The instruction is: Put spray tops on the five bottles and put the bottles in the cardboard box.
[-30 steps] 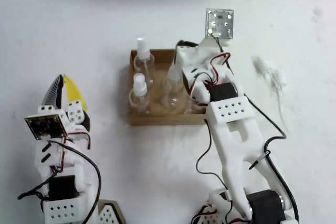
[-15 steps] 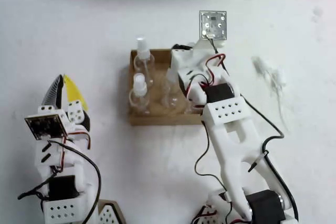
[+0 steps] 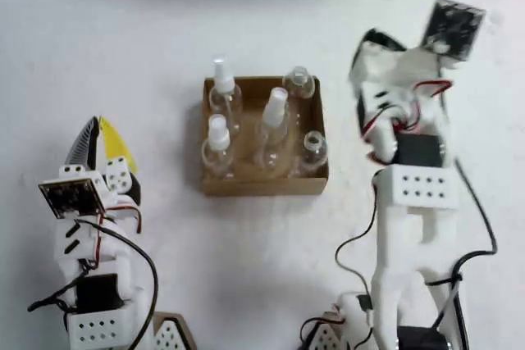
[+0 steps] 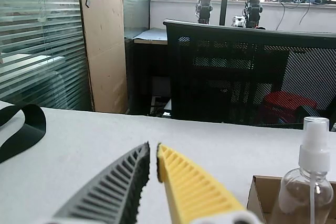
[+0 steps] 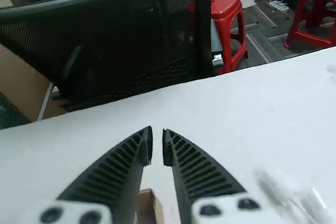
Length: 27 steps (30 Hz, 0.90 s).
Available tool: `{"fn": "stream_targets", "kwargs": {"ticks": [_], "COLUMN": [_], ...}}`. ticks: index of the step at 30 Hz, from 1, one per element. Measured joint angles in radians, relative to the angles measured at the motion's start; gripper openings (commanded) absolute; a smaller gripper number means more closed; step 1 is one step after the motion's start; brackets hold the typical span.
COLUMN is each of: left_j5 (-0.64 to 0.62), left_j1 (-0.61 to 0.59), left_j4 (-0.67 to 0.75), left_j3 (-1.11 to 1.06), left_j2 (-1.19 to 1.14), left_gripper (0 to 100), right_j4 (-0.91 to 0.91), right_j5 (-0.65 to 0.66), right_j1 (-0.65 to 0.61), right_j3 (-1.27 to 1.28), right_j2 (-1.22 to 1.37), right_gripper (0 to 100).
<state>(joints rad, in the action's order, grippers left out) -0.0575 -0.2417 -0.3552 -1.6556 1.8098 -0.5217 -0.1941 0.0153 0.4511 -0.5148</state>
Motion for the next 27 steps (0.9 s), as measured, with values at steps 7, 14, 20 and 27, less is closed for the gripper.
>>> {"fn": "stream_targets", "kwargs": {"ticks": [7, 14, 20, 27], "left_j5": [0.0, 0.0, 0.0, 0.0], "left_j1": [0.0, 0.0, 0.0, 0.0], "left_j4": [0.0, 0.0, 0.0, 0.0], "left_j3": [0.0, 0.0, 0.0, 0.0], "left_j2": [0.0, 0.0, 0.0, 0.0], "left_gripper": [3, 3, 3, 3], "right_j4": [-0.186, -0.473, -0.663, -0.758], "right_j5": [0.241, 0.456, 0.586, 0.684], "right_j1": [0.075, 0.121, 0.173, 0.204], "right_j3": [-0.282, -0.669, -1.045, -1.471], "right_j2": [0.222, 0.617, 0.997, 1.439], "right_gripper": [2.2, 2.2, 13.2, 19.0]}}
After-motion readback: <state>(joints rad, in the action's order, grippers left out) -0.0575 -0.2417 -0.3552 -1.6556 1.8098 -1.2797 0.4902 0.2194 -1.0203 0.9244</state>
